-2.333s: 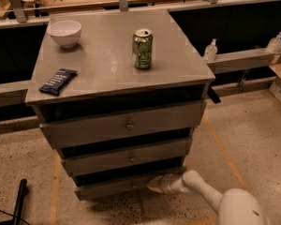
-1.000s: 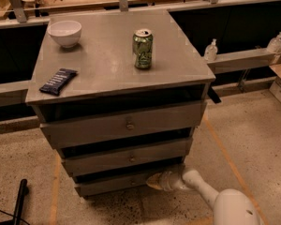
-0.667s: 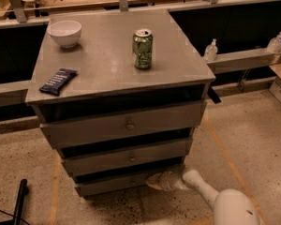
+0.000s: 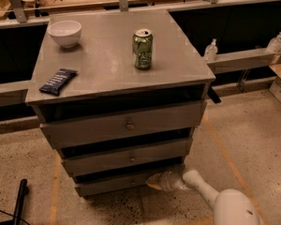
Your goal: Close bottom drawer
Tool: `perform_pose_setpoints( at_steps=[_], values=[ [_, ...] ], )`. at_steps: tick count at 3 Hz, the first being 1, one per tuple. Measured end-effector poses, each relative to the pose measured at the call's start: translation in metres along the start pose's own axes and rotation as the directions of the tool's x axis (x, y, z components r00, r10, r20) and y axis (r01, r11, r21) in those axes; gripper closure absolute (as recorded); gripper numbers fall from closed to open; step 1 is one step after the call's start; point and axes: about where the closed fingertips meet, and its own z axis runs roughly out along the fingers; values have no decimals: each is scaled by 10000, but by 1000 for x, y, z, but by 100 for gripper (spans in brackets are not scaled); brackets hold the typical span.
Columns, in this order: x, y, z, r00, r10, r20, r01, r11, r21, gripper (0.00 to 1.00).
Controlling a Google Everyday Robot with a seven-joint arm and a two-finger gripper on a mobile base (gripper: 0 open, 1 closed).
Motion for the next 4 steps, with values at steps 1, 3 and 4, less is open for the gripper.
perform_pose_setpoints(
  at_steps=[1, 3, 4],
  values=[
    [16, 16, -45, 9991, 396, 149, -393, 9990, -201, 100],
    [40, 66, -136, 9839, 1562, 865, -1393, 9746, -1754, 51],
    [40, 66, -132, 9843, 1534, 869, -1368, 9756, -1718, 28]
  ],
)
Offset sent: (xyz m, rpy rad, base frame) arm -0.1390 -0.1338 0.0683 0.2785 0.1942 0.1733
